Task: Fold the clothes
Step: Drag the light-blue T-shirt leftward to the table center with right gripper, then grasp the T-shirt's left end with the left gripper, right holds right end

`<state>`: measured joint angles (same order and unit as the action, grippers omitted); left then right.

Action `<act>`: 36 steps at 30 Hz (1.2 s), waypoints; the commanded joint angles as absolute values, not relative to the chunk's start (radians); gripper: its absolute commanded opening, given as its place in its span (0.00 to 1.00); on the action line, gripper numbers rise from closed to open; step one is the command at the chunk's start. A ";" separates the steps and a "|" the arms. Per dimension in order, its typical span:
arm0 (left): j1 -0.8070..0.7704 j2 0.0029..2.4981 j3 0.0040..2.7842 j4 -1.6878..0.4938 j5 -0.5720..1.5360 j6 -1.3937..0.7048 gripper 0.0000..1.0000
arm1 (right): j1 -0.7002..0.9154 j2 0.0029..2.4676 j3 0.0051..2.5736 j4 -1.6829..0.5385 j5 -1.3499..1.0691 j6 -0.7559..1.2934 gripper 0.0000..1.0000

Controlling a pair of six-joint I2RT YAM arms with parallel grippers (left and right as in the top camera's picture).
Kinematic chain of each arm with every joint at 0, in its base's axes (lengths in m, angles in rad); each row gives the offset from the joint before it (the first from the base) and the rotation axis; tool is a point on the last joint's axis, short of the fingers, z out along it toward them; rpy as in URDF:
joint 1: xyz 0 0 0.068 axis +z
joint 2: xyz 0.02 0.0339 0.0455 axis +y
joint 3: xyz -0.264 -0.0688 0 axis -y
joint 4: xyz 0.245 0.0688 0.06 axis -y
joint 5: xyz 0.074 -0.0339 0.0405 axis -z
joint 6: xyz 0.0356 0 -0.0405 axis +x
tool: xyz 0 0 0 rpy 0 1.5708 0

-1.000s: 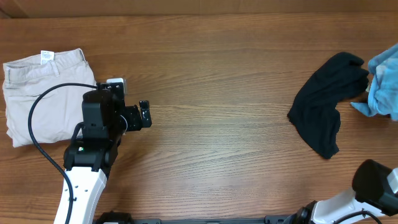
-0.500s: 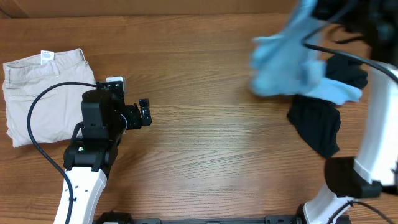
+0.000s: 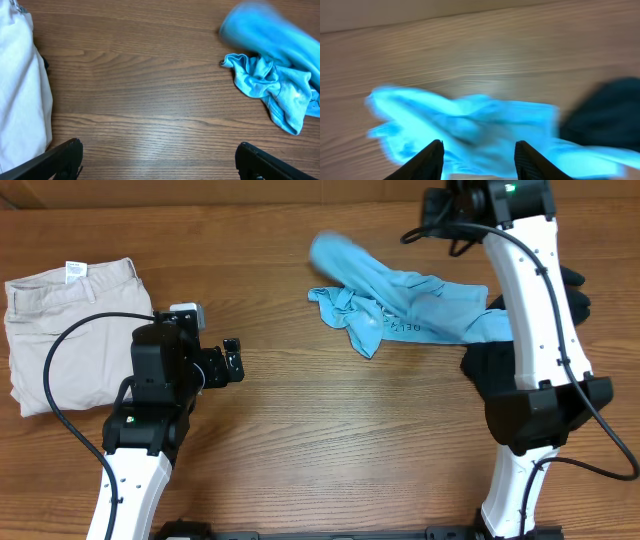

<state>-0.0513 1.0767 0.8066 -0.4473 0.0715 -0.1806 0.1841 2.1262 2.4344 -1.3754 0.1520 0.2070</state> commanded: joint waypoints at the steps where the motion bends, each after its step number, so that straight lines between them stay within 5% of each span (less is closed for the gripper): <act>1: -0.044 1.079 0.822 -0.441 0.079 -0.187 1.00 | 0.084 2.078 2.448 -1.440 0.388 0.221 0.49; 7: -0.044 1.079 0.822 -0.441 0.079 -0.187 1.00 | -0.115 2.090 2.366 -1.461 0.144 0.285 0.33; 20: -0.046 1.079 0.822 -0.445 0.080 -0.188 1.00 | -0.331 2.090 1.851 -1.019 -0.213 0.150 0.32; 36: -0.046 1.079 0.822 -0.448 0.124 -0.199 1.00 | -0.338 2.093 1.529 -0.729 0.016 0.131 0.38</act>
